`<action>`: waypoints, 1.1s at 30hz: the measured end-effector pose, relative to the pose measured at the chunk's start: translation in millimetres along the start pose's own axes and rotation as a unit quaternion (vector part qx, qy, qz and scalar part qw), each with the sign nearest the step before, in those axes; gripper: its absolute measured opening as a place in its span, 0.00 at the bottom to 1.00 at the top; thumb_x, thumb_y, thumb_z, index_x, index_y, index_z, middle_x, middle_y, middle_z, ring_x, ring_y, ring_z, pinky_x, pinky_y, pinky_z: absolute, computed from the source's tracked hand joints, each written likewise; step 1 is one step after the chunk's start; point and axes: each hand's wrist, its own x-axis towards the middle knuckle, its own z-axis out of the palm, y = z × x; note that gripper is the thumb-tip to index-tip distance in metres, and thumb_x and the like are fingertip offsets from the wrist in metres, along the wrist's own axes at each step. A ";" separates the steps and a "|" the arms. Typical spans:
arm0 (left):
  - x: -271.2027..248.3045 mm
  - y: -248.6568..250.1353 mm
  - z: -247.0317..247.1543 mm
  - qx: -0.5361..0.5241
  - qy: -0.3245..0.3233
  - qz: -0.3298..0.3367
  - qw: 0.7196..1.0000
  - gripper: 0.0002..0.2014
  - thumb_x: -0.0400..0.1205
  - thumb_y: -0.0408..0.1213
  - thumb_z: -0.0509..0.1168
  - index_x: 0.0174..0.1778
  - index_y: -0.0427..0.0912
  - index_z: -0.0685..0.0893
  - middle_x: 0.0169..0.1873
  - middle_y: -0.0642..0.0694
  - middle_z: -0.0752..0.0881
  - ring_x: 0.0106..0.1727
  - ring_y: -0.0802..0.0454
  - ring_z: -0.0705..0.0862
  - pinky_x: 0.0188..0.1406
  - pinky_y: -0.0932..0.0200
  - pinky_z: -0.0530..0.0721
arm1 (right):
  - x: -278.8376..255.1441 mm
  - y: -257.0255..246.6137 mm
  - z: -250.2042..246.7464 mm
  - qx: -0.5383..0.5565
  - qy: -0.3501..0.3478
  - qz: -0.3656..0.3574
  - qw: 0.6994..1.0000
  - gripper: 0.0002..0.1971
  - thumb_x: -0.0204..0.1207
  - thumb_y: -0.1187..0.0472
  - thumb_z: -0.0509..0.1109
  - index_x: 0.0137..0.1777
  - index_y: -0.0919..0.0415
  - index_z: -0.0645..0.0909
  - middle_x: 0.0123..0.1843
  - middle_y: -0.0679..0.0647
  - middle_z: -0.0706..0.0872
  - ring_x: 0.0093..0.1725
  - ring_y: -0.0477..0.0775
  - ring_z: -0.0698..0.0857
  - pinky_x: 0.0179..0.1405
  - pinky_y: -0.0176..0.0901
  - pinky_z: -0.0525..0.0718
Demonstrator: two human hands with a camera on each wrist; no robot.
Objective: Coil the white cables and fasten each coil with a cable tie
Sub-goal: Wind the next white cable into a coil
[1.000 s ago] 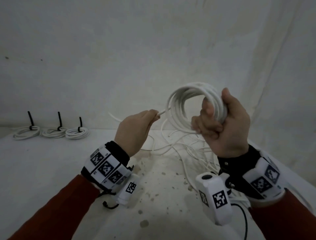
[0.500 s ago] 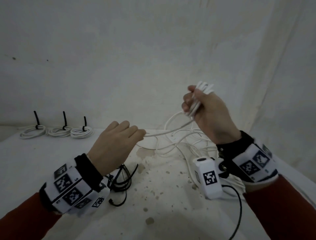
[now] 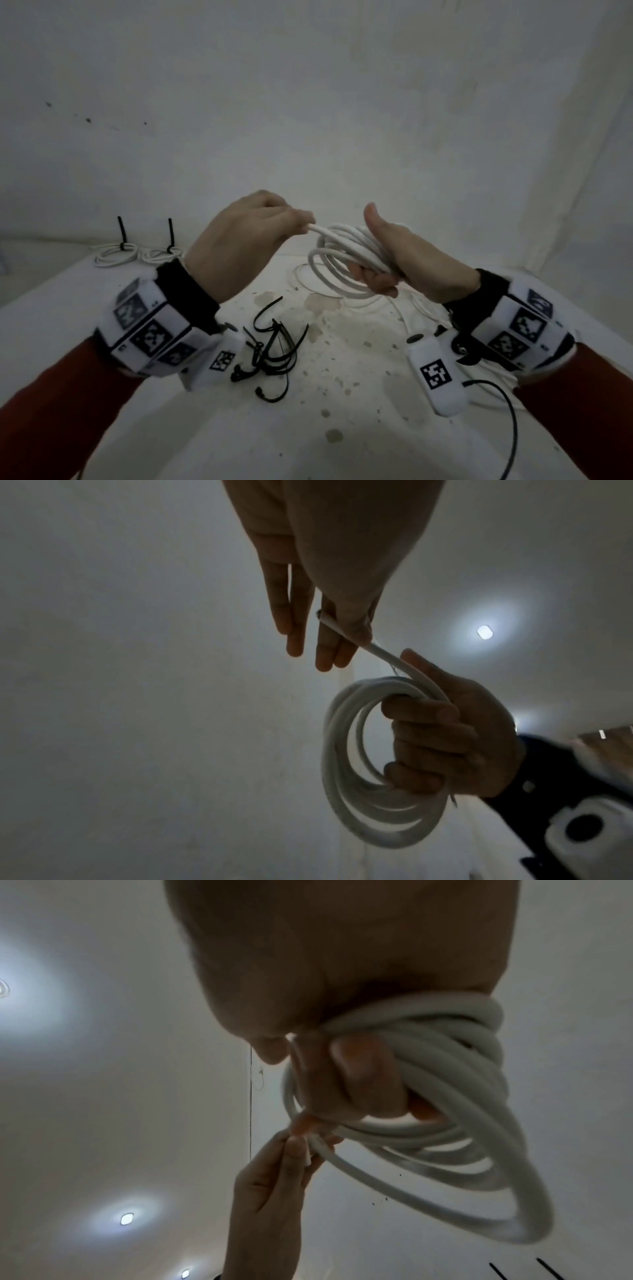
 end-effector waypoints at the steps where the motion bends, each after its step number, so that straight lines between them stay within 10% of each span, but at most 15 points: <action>1: -0.3 2.2 2.8 -0.036 0.007 -0.016 0.999 0.14 0.82 0.39 0.60 0.55 0.37 0.88 0.45 0.45 0.90 0.48 0.47 0.86 0.43 0.51 0.85 | 0.7 -2.7 0.4 0.006 0.004 0.002 1.000 0.42 0.76 0.30 0.42 0.31 0.70 0.76 0.20 0.58 0.67 0.16 0.52 0.64 0.19 0.36 0.67; 5: 0.9 18.7 16.7 -0.188 0.064 -0.105 0.974 0.11 0.84 0.33 0.62 0.59 0.36 0.86 0.49 0.56 0.87 0.46 0.72 0.84 0.48 0.80 0.75 | 4.1 -7.8 1.4 0.102 -0.003 0.036 0.994 0.38 0.67 0.27 0.43 0.20 0.60 0.75 0.13 0.52 0.65 0.11 0.45 0.58 0.18 0.37 0.50; 10: 6.7 53.1 31.2 -0.521 0.104 -0.298 0.793 0.23 0.85 0.49 0.51 0.58 0.36 0.83 0.50 0.37 0.87 0.53 0.41 0.85 0.57 0.50 0.84 | 12.1 -4.2 7.0 0.206 -0.026 0.016 0.978 0.37 0.70 0.27 0.41 0.16 0.56 0.68 0.10 0.48 0.58 0.10 0.47 0.55 0.23 0.48 0.51; 15: 17.1 49.3 38.5 -0.475 0.150 -0.302 0.813 0.22 0.78 0.55 0.60 0.51 0.39 0.86 0.33 0.53 0.86 0.34 0.59 0.84 0.38 0.66 0.80 | 12.3 -11.4 18.2 0.233 0.027 0.018 0.972 0.36 0.70 0.29 0.45 0.16 0.57 0.69 0.10 0.48 0.59 0.09 0.47 0.55 0.29 0.55 0.52; 19: 17.5 41.1 45.4 -0.476 0.137 -0.315 0.809 0.29 0.78 0.62 0.62 0.33 0.36 0.85 0.25 0.35 0.83 0.27 0.38 0.80 0.33 0.50 0.78 | 15.1 -11.0 36.1 0.204 0.176 0.029 0.963 0.36 0.80 0.34 0.53 0.23 0.65 0.73 0.13 0.54 0.63 0.09 0.50 0.62 0.27 0.47 0.69; 24: 16.1 34.7 45.1 -0.459 0.135 -0.367 0.798 0.26 0.75 0.63 0.60 0.25 0.42 0.76 0.19 0.47 0.74 0.24 0.49 0.72 0.27 0.59 0.72 | 15.2 -2.2 39.4 0.137 0.256 -0.050 0.956 0.34 0.78 0.41 0.62 0.34 0.77 0.78 0.21 0.60 0.78 0.22 0.61 0.79 0.26 0.51 0.83; 28: 16.8 31.0 41.5 -0.463 0.154 -0.408 0.771 0.29 0.84 0.57 0.56 0.25 0.37 0.75 0.19 0.46 0.72 0.22 0.54 0.70 0.23 0.64 0.70 | 13.1 6.5 43.3 0.052 0.201 -0.125 0.970 0.21 0.70 0.46 0.69 0.51 0.65 0.79 0.30 0.47 0.84 0.30 0.54 0.84 0.30 0.45 0.86; 33: 17.5 28.0 47.0 -0.416 0.149 -0.491 0.751 0.37 0.77 0.70 0.45 0.10 0.48 0.71 0.12 0.54 0.70 0.19 0.51 0.69 0.31 0.51 0.69 | 19.1 16.7 51.3 -0.080 0.265 -0.137 0.951 0.20 0.81 0.42 0.59 0.48 0.58 0.81 0.36 0.53 0.85 0.35 0.51 0.84 0.35 0.47 0.82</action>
